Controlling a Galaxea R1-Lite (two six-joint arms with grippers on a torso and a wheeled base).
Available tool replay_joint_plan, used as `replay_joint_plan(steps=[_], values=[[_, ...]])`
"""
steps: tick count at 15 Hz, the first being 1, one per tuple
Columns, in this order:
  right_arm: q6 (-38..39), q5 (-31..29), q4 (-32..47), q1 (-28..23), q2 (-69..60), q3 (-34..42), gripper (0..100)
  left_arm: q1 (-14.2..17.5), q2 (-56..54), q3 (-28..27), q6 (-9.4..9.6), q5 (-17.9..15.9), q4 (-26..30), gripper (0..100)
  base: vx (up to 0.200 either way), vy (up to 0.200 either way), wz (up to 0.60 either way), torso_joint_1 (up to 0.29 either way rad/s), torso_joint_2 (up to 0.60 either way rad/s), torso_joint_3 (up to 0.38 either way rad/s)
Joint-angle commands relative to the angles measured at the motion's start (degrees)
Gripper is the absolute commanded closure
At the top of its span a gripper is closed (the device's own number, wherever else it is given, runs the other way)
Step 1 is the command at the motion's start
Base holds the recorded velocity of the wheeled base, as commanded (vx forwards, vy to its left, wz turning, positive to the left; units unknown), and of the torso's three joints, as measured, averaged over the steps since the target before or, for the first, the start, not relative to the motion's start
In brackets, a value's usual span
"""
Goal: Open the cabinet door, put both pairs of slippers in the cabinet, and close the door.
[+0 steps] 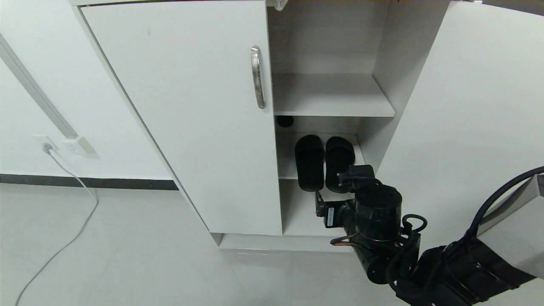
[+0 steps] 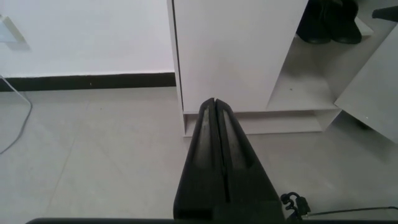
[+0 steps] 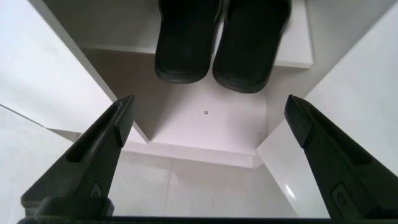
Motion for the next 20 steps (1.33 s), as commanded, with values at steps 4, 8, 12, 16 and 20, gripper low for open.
replay_joint_plan(steps=[4, 8, 12, 16, 20], values=[[-0.1, 0.0, 0.0, 0.0, -0.5, 0.6, 0, 0.0, 0.1, 0.0, -0.01, 0.0, 0.0, 100, 0.0, 0.0, 0.0, 0.0, 0.0, 0.194], [-0.4, 0.2, 0.1, -0.1, -3.0, 2.9, 0, 0.0, 0.0, 0.0, 0.08, 0.4, 0.0, 100, 0.0, 0.0, 0.0, 0.004, 0.0, 0.205], [-0.4, 0.4, 0.0, -0.1, -3.1, 4.3, 0, 0.0, 0.1, 0.0, -0.1, 0.4, 0.0, 100, 0.0, 0.0, 0.0, 0.001, 0.0, 0.198], [-0.4, 0.5, -0.1, -0.6, -2.9, 5.0, 0, 0.0, 0.1, 0.0, -0.1, 0.4, 0.0, 100, 0.0, 0.0, 0.0, 0.001, 0.0, 0.091], [-1.5, 1.1, -0.2, -1.0, -2.7, 5.7, 0, 0.0, 0.1, 0.0, -0.1, 0.4, 0.0, 100, 0.0, 0.15, 0.0, 0.001, 0.0, 0.008]])
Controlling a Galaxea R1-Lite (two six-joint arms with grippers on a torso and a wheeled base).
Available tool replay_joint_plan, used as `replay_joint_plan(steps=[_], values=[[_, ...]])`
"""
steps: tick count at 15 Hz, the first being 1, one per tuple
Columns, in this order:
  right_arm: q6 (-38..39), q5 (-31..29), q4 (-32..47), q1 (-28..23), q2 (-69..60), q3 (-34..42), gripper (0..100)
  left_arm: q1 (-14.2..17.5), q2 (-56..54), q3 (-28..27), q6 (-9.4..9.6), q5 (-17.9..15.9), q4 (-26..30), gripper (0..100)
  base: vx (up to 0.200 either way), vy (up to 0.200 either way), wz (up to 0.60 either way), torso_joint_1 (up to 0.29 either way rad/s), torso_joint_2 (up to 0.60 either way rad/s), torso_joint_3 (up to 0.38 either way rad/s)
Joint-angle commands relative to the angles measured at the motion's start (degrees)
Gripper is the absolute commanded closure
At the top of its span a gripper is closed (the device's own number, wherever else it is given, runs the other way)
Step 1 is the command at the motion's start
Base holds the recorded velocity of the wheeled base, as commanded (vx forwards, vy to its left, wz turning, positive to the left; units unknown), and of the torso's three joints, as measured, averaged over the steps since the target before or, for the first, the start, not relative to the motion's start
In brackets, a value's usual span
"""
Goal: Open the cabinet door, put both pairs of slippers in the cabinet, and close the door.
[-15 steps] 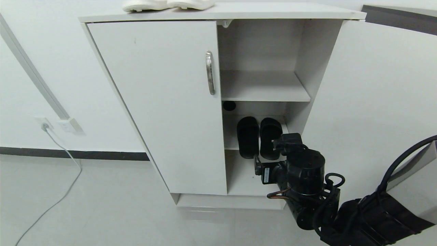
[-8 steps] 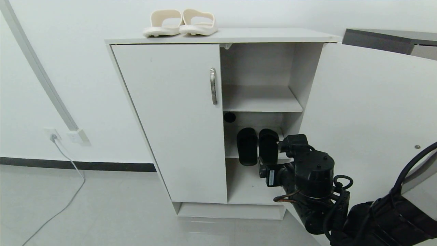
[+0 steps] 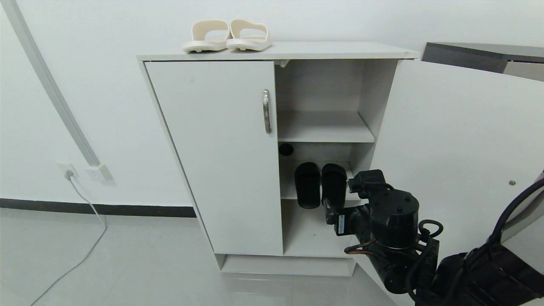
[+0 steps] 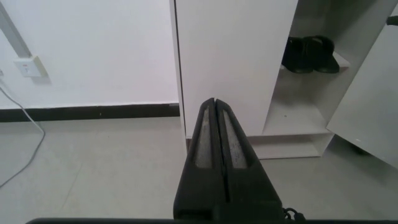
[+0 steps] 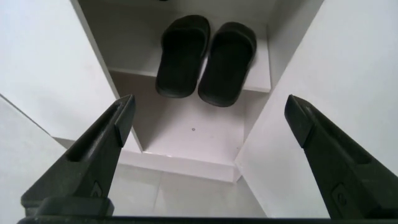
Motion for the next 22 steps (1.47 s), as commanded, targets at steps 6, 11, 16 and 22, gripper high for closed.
replay_joint_plan(steps=[6, 11, 16, 22], values=[[-0.1, 0.4, 0.0, -0.1, 0.3, 1.0, 0, 0.0, 0.1, 0.0, -0.01, 0.0, 0.0, 100, 0.0, 0.2, 0.0, 0.005, 0.0, 0.002], [-0.1, 0.4, 0.0, -0.1, 0.4, 1.0, 0, 0.0, 0.1, 0.0, -0.01, 0.0, 0.0, 100, 0.0, 0.2, 0.0, 0.004, 0.0, 0.002], [-0.4, 0.4, -0.1, -0.1, 0.4, 1.1, 0, 0.0, 0.1, 0.0, -0.01, 0.0, 0.0, 100, 0.0, 0.04, 0.0, 0.0, 0.0, 0.001], [-0.5, 0.5, -0.1, 0.0, 0.5, 1.4, 0, 0.0, 0.0, 0.0, -0.1, 0.1, 0.0, 100, 0.0, 0.0, 0.0, 0.0, 0.0, 0.0]])
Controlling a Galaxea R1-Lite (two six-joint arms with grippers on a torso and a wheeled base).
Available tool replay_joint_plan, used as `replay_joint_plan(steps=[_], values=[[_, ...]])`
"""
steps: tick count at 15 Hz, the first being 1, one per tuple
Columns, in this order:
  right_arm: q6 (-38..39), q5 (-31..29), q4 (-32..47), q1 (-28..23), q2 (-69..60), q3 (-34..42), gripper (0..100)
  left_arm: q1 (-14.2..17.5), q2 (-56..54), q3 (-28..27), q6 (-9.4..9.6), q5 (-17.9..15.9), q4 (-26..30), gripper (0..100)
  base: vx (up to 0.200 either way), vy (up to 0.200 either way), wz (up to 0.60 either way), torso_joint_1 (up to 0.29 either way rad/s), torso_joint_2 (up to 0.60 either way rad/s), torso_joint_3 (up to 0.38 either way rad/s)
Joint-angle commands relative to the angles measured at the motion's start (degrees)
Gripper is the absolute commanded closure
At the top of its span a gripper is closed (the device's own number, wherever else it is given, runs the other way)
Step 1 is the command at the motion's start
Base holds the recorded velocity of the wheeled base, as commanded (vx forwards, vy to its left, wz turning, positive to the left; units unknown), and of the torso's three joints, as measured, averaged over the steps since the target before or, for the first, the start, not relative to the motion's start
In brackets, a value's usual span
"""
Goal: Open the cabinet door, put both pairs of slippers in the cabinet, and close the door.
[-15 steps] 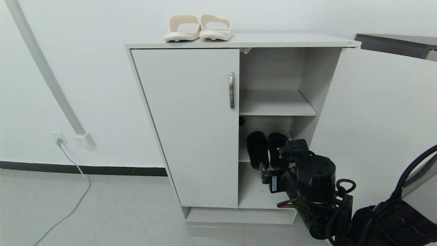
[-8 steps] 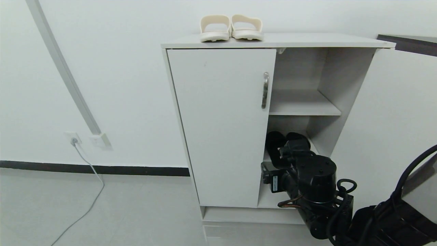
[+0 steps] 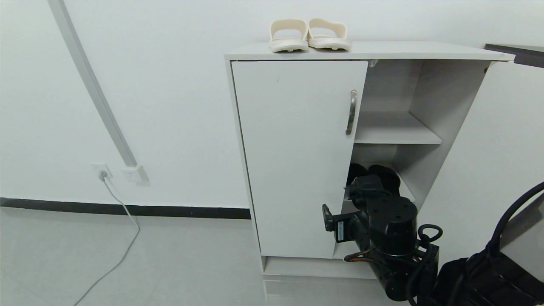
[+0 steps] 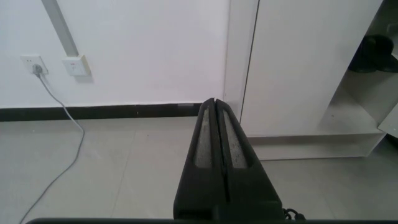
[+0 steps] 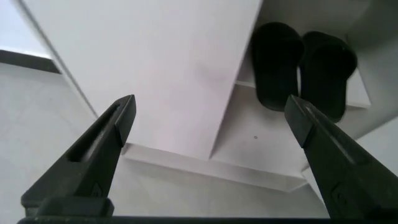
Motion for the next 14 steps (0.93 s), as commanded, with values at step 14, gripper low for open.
replay_joint_plan(steps=[14], values=[[0.1, 0.7, -0.1, 0.1, 0.1, 0.6, 0, 0.0, 0.1, 0.0, 0.0, 0.0, 0.0, 100, 0.0, 0.0, 0.0, 0.006, -0.07, -0.093]])
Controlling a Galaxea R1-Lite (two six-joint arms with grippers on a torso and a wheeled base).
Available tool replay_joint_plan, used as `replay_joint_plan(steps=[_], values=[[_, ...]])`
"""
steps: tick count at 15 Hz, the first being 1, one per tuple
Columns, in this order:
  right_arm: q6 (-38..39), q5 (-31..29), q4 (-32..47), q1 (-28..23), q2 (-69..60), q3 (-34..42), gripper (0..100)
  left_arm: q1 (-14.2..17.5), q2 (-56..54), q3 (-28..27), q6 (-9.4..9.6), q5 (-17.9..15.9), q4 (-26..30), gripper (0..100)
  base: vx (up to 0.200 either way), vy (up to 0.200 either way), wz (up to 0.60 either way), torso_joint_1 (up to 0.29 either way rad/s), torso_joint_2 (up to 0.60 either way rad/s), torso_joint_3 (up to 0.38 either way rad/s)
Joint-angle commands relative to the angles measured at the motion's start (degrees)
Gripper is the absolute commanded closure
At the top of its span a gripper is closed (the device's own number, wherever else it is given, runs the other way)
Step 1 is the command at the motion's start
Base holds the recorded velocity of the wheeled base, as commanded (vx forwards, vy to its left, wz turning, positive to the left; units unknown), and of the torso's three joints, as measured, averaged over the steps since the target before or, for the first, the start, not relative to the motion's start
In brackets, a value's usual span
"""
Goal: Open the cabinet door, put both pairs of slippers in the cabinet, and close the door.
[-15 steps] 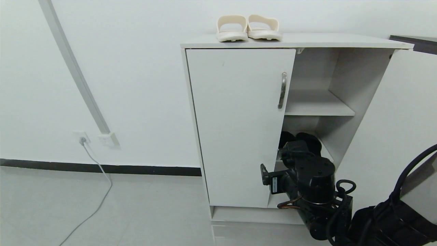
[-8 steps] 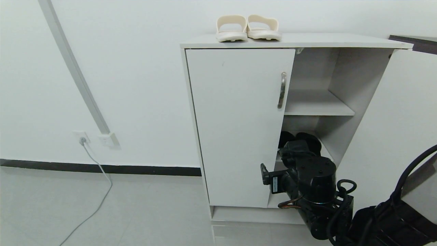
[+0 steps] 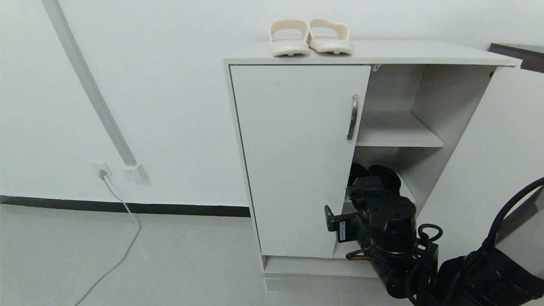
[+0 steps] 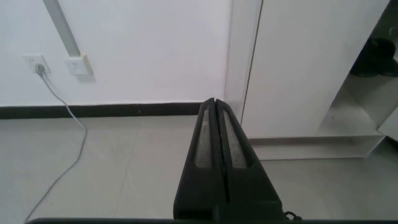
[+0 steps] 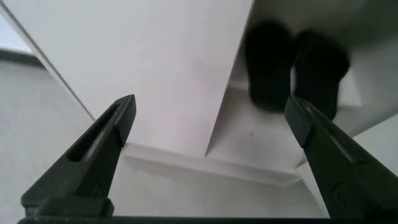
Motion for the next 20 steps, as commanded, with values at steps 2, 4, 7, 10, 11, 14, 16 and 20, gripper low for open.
replay_joint_plan(steps=[2, 4, 7, 10, 11, 14, 16, 20], values=[[-0.1, 0.0, -1.1, 0.2, -0.1, 0.9, 0, 0.0, 0.1, 0.0, 0.01, 0.0, 0.0, 100, 0.0, 0.0, 0.0, 0.046, -0.57, -0.356], [-1.1, 0.0, -2.9, 0.2, -0.1, 1.4, 0, 0.0, 0.0, 0.0, 0.01, 0.0, -0.1, 100, 0.0, 0.0, 0.0, 0.1, -0.48, -0.352], [-1.7, 0.0, -4.2, 0.2, -0.1, 1.6, 0, 0.0, 0.0, 0.0, 0.01, 0.0, 0.0, 100, 0.0, 0.0, 0.0, 0.136, -0.46, -0.339], [-1.7, 0.1, -4.2, 0.2, 0.1, 1.9, 0, 0.0, 0.0, 0.0, 0.01, 0.0, 0.0, 100, 0.0, 0.0, 0.0, 0.134, -0.46, -0.326], [-1.7, 0.1, -4.2, 0.1, 0.1, 1.9, 0, 0.0, 0.1, 0.0, 0.01, 0.0, -0.1, 100, 0.0, 0.0, 0.0, 0.149, -0.47, -0.32], [-1.6, 0.5, -4.2, 0.1, 0.6, 1.8, 0, 0.0, 0.1, 0.0, 0.01, 0.0, 0.0, 100, 0.0, 0.0, 0.0, 0.168, -0.48, -0.313], [-1.6, 0.5, -4.2, 0.0, 0.6, 1.9, 0, 0.0, 0.0, 0.0, 0.01, 0.0, 0.0, 100, 0.0, 0.0, 0.0, 0.188, -0.5, -0.308], [-1.6, 1.5, -4.1, 0.0, 0.7, 1.9, 0, 0.0, 0.0, 0.0, 0.63, -0.2, 0.0, 100, 0.0, 0.0, 0.0, 0.212, -0.52, -0.311]])
